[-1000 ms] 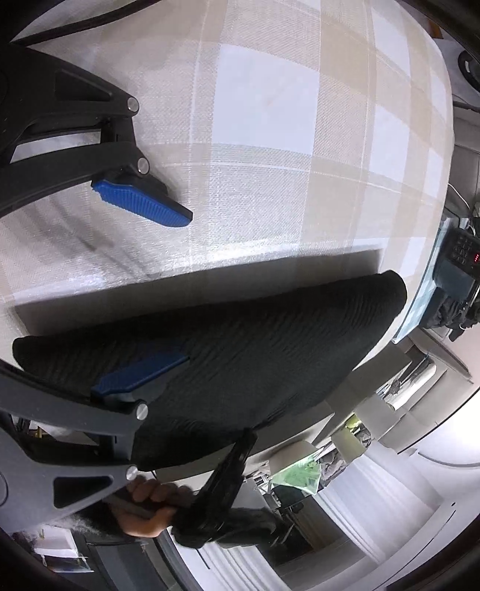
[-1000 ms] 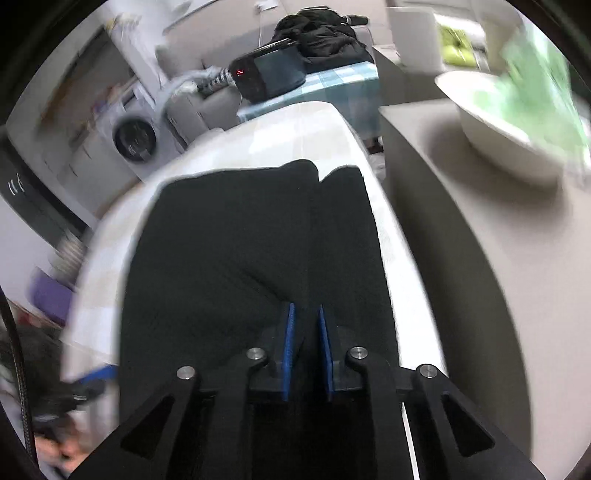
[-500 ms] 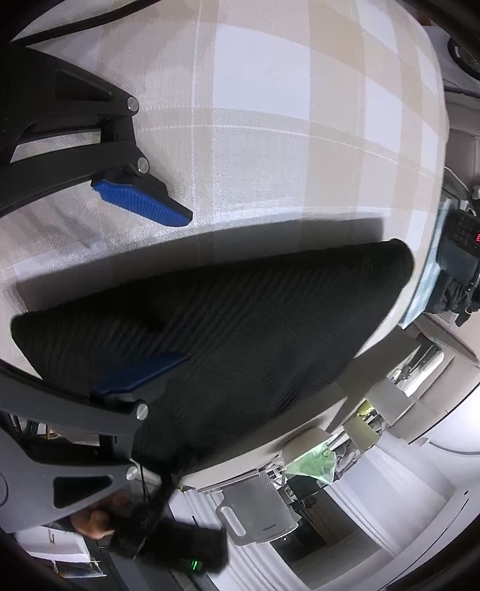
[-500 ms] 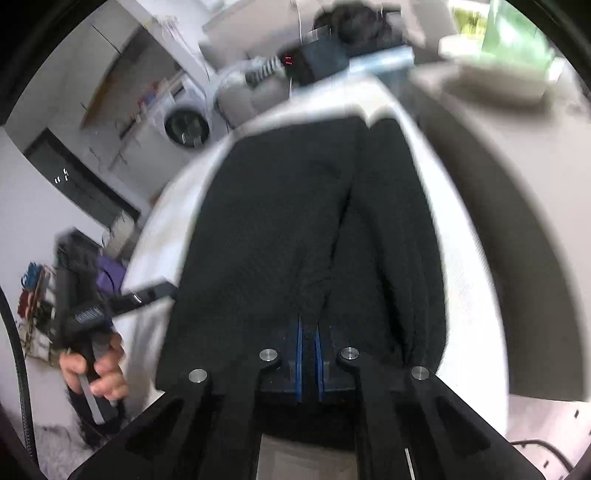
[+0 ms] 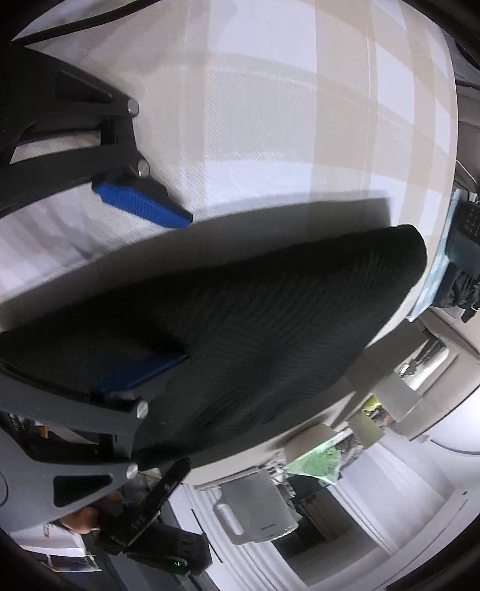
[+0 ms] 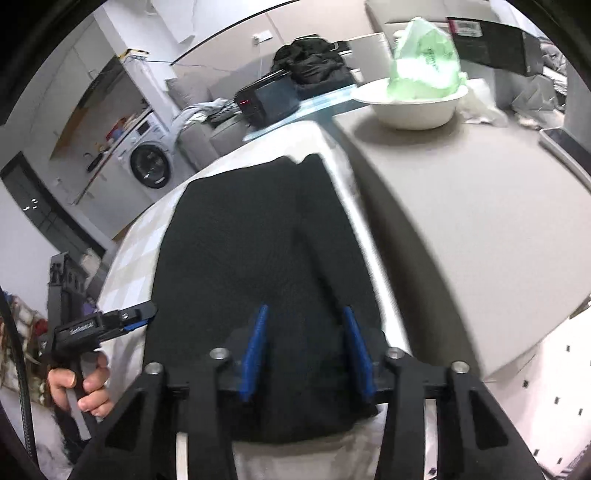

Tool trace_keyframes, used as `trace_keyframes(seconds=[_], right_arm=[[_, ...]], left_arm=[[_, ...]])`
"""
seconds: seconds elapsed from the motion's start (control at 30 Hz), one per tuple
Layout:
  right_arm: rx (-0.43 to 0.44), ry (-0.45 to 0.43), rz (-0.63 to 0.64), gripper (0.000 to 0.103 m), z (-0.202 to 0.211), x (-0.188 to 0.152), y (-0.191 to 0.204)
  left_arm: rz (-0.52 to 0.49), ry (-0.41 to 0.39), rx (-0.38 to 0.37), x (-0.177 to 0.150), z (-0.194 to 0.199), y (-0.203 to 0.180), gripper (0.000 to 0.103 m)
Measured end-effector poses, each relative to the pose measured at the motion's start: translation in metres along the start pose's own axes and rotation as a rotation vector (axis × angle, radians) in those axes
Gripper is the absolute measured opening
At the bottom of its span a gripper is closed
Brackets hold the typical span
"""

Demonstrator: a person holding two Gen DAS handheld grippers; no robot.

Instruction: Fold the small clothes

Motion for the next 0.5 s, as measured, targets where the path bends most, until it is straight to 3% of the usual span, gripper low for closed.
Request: trace_keyframes(seconds=[0.03,0.13,0.2,0.33,0.5], right_arm=[[-0.017,0.009,-0.001,0.044,-0.007,-0.002,-0.008],[-0.02,0.057,-0.008,0.04,-0.025,-0.014,-0.011],[0.007,0.083,-0.025,0.03,-0.031,-0.018,-0.017],[0.072,0.073,-0.07,0.028,-0.036,-0.018,-0.006],[0.18,0.087,-0.054,0.027,-0.046,-0.023,0.037]], left_arm=[[0.007,-0.008,-0.021,0.003,-0.003,-0.002,0.031],[0.031,-0.025,-0.054,0.009,-0.008,-0.007,0.02],[0.017,-0.04,-0.054,0.01,-0.006,-0.009,0.016],[0.014,-0.062,-0.043,0.012,0.002,-0.002,0.015],[0.066,-0.123,-0.008,0.015,0.041,0.038,0.015]])
Point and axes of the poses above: each gripper's, at about its wrist camera, not at the fingertips, and z roughly against the way its jaws point, y to its left, x to its top, the point moved 10 cm from there along -z, roughly the way its jaws point, and after that the axes turned 15 degrees about z, right-handed, at the moved point
